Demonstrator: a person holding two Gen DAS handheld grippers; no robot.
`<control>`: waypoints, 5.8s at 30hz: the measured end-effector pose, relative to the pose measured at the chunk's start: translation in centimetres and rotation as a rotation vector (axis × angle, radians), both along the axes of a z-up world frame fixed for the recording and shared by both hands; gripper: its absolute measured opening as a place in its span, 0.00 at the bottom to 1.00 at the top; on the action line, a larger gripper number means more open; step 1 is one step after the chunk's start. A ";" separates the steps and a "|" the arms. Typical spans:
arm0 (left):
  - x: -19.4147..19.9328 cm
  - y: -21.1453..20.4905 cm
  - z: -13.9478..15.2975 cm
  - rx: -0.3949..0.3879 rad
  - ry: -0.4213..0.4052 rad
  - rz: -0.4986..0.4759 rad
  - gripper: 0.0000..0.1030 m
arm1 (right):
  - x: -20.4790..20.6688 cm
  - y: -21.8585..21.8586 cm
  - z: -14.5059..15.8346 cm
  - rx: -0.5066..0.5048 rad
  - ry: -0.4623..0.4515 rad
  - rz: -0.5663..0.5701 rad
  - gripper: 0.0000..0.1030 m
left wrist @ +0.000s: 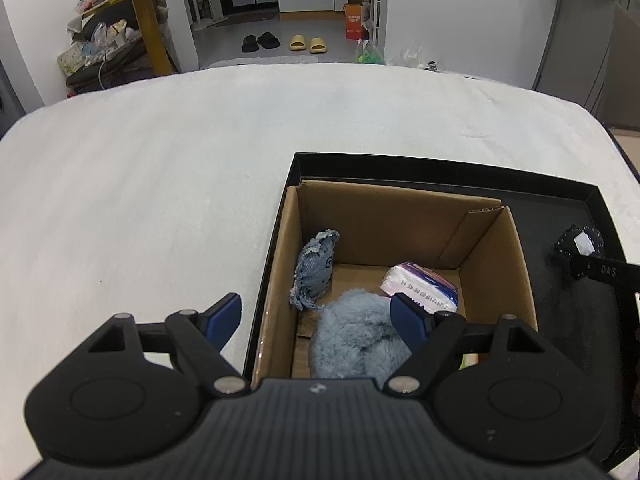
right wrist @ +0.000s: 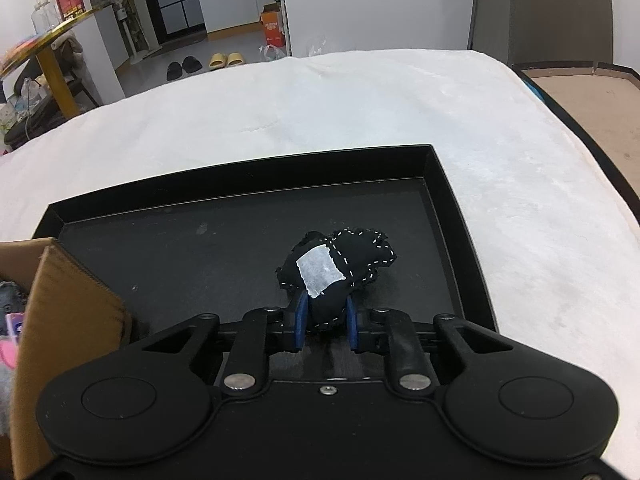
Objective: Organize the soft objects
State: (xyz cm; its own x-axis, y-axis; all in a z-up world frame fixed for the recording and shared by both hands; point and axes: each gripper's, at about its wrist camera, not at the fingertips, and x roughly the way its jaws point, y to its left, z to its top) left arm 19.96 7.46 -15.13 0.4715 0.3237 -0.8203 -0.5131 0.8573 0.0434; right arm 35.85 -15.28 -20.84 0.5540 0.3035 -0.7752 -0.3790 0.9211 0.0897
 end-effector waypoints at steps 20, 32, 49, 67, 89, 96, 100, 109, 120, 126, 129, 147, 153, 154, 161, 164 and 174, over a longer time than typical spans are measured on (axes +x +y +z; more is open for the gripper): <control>-2.8 0.8 1.5 -0.062 -0.041 -0.062 0.78 | -4.4 -1.8 5.1 0.044 -0.016 0.035 0.19; -4.8 2.6 1.1 -0.099 -0.081 -0.061 0.78 | -7.3 0.4 7.4 0.024 -0.046 0.083 0.19; -7.1 4.5 -0.5 -0.181 -0.121 -0.098 0.54 | -11.6 4.6 10.0 0.028 -0.049 0.221 0.20; -10.0 5.3 -0.9 -0.295 -0.138 -0.143 0.22 | -14.8 8.6 11.1 0.100 0.027 0.381 0.20; -10.7 5.1 -0.8 -0.317 -0.151 -0.184 0.08 | -16.8 9.3 10.3 0.109 0.108 0.460 0.36; -10.2 4.7 -0.7 -0.292 -0.136 -0.188 0.08 | -16.3 7.2 10.2 0.109 0.099 0.402 0.36; -10.1 4.8 -0.4 -0.292 -0.113 -0.191 0.09 | -15.9 5.8 10.3 0.117 0.097 0.361 0.42; -10.4 4.4 2.7 -0.191 -0.074 -0.193 0.15 | -15.3 1.6 11.4 0.165 0.088 0.255 0.68; -11.3 2.2 7.1 -0.123 -0.082 -0.205 0.63 | -15.4 -2.3 13.1 0.212 0.068 0.209 0.78; -11.5 1.1 8.6 -0.119 -0.071 -0.213 0.75 | -15.8 -4.1 14.1 0.232 0.053 0.200 0.90; -11.8 0.5 9.7 -0.108 -0.083 -0.223 0.82 | -16.2 -4.8 14.6 0.248 0.047 0.204 0.99; -14.3 -2.2 14.2 -0.101 -0.137 -0.307 0.99 | -19.4 -7.5 17.3 0.302 0.019 0.168 1.00; -15.7 -3.1 15.6 -0.100 -0.163 -0.328 0.99 | -20.9 -7.9 18.4 0.315 0.014 0.149 1.00; -15.8 -3.2 15.8 -0.099 -0.164 -0.331 0.99 | -21.1 -8.0 18.6 0.314 0.010 0.147 1.00; -17.4 -3.8 17.0 -0.096 -0.190 -0.354 0.99 | -23.3 -8.2 20.2 0.333 -0.034 0.157 1.00; -18.1 -3.8 17.4 -0.104 -0.204 -0.361 0.99 | -24.0 -8.2 20.4 0.333 -0.040 0.158 1.00; -20.3 -4.0 17.9 -0.113 -0.227 -0.357 0.99 | -26.4 -8.0 20.8 0.332 -0.036 0.130 1.00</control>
State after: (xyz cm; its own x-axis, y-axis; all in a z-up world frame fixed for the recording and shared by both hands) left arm -0.29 3.44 2.80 0.7102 0.0215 -0.7037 -0.1692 0.9755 -0.1410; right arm 9.48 -23.33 -0.01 0.5190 0.6055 -0.6033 -0.4996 0.7876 0.3607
